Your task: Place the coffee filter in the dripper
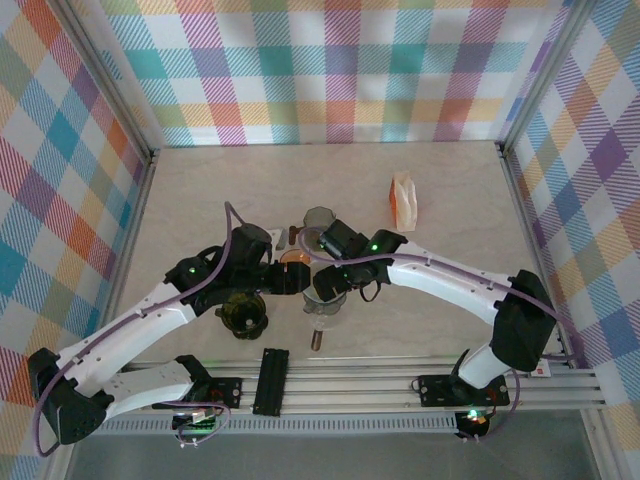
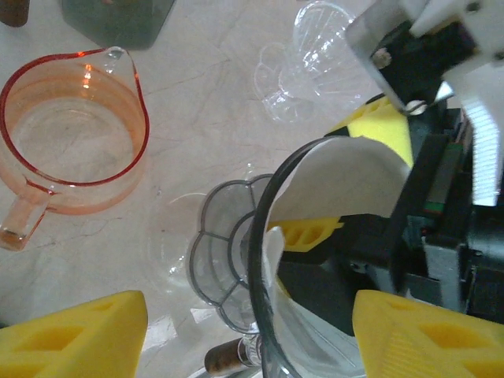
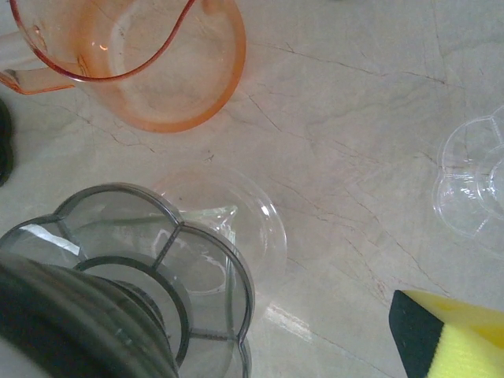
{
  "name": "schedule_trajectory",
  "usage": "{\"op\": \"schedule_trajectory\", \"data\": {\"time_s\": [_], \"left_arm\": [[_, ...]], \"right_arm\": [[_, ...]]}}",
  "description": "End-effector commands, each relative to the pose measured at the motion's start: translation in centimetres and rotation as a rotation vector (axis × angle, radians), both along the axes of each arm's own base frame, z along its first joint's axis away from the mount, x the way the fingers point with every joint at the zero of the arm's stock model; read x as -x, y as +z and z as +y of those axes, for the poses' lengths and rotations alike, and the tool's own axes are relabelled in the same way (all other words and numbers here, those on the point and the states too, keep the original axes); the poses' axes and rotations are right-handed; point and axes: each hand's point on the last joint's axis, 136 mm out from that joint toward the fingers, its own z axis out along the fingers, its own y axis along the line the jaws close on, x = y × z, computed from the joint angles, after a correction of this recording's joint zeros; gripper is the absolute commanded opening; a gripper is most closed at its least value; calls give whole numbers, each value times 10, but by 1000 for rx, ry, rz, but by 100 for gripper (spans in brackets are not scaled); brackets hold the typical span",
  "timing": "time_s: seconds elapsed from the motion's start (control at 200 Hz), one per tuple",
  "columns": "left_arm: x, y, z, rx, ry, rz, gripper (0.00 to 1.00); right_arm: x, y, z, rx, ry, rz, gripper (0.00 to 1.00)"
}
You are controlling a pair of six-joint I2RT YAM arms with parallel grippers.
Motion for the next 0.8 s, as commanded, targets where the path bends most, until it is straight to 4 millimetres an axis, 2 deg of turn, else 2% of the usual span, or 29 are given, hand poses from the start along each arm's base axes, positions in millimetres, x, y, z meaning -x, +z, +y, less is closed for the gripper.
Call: {"op": "schedule_trajectory", "data": {"time_s": [0.0, 0.115, 0.255, 0.44, 0.66, 0.795], "left_arm": [[-3, 2, -4, 23, 9, -20, 70], [-5, -5, -3, 3, 15, -8, 68], [-5, -14, -1, -25, 20, 8, 59], [-4, -26, 3, -67, 24, 33, 53], [-2, -27, 3, -65, 18, 40, 50], [-1, -27, 0, -60, 11, 47, 49]], "right_arm": [[2, -13, -4, 45, -7, 7, 90], [2, -15, -5, 47, -12, 7, 90], [3, -16, -6, 47, -20, 7, 91], [4, -16, -7, 52, -23, 6, 91], [2, -20, -12, 75, -35, 1, 91], [-1, -7, -7, 47, -26, -25, 91]]}}
